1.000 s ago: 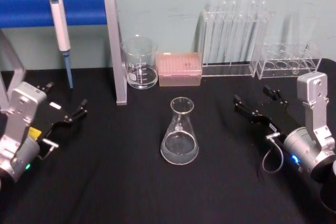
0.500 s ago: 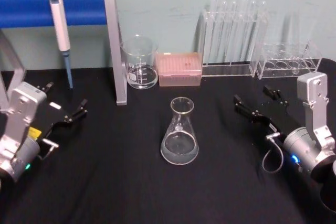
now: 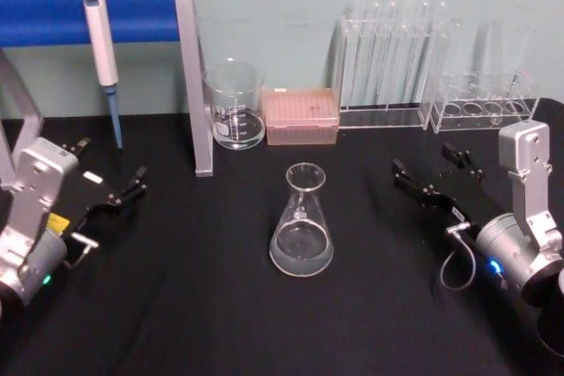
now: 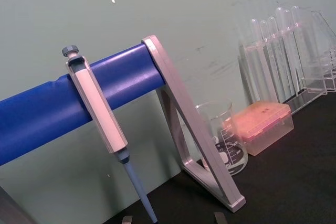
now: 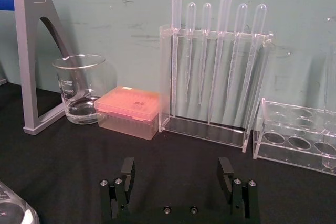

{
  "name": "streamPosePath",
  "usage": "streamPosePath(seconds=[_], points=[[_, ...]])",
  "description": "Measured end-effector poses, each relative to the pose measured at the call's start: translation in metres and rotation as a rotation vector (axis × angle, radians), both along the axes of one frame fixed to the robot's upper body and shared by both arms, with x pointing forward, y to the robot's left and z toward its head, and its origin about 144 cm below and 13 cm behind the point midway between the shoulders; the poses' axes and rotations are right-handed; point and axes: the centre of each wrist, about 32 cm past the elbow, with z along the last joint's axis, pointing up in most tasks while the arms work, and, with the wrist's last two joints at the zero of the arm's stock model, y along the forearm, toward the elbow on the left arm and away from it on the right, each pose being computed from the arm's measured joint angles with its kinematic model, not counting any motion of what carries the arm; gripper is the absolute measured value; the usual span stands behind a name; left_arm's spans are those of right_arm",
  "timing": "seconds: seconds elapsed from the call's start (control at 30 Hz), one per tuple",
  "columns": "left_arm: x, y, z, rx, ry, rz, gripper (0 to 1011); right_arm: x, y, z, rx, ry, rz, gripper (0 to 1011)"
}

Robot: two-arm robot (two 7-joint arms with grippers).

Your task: Grasp the erlenmeyer flask with one hand, shake it three times, then place it back.

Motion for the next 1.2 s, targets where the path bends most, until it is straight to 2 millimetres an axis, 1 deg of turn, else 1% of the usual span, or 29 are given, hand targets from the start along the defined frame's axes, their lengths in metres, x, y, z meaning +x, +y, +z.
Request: streamPosePath(seconds=[1.2], points=[[0.0000,0.0000,0.0000,0.000,0.000,0.000,1001,0.0000,0.0000,0.0000,0.000,0.000,0.000,1000]])
